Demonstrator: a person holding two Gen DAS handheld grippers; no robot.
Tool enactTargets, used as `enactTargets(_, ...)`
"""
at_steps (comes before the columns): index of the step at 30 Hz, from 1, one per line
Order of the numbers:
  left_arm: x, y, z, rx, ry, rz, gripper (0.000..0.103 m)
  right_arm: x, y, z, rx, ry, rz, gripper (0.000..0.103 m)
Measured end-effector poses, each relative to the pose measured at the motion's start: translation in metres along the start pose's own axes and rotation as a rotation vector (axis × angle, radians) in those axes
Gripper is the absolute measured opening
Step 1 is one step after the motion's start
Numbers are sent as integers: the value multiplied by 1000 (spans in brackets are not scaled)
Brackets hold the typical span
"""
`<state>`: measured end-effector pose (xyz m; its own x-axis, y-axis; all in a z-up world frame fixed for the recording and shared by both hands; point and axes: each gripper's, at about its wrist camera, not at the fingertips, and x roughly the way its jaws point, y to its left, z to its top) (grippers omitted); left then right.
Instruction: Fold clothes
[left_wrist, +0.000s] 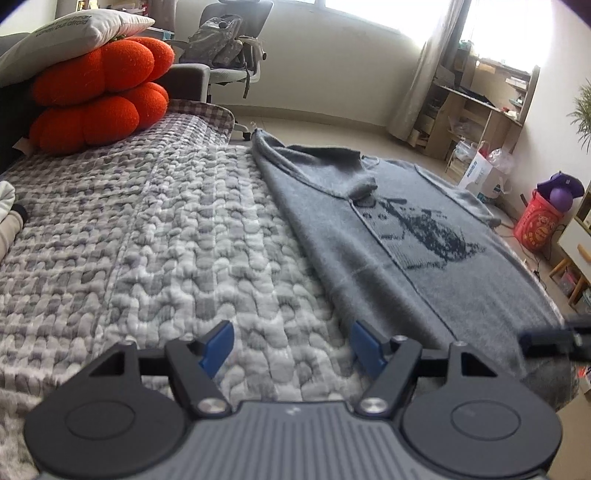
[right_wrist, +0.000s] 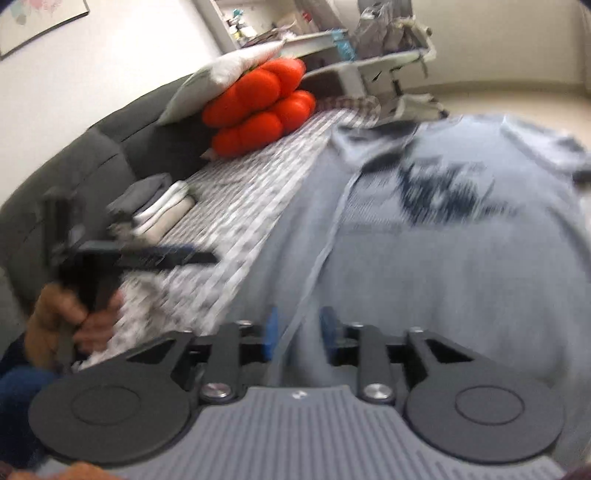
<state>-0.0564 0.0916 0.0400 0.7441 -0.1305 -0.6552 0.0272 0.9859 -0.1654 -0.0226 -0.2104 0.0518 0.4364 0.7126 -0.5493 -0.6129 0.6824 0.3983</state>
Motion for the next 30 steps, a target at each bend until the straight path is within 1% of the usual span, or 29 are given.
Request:
enactTargets(1,3,0,3,-2,0,-4,71,6,-5,11,0,-7,-15,33)
enactTargets(2,6,-1,5,-3,1,-9,71,18,-15,25,23,-4,-9,33)
enactTargets(5,18,-5,10,0,3,-15,71,56,-48,59,127,26,49,33)
enactTargets(8,31,-10,13,24,6,-4,71,100,-78,93,212,64,49,33)
enactTargets(10,38,-14,14,43,2,-1,71,122,-89,114,220,69,26,33)
enactTargets(14,50,-20,16,76,-10,3,72,155,-105,144,226,51,-69,33)
enactTargets(16,55,-21,16,89,-13,9,72,170,-110,151,207,48,-132,33)
enactTargets(18,59,-20,15,103,-12,11,72,181,-112,151,184,49,-123,34)
enactTargets(19,60,-21,14,113,-15,13,72,183,-109,152,158,41,-119,29)
enactTargets(20,60,-22,12,125,-17,16,72,183,-106,152,133,36,-120,11)
enactTargets(21,61,-23,10,136,-20,19,73,181,-105,153,125,30,-115,8)
enactTargets(22,61,-24,8,148,-23,23,73,180,-104,154,116,22,-111,8)
enactTargets(25,61,-23,7,150,-28,22,73,165,-97,156,90,-65,-131,6)
enactTargets(28,60,-25,5,174,-27,29,73,155,-91,156,53,-124,-172,6)
enactTargets(29,61,-26,5,180,-25,32,73,157,-91,155,49,-116,-179,6)
enactTargets(30,62,-26,6,183,-23,33,73,165,-91,154,39,-77,-196,6)
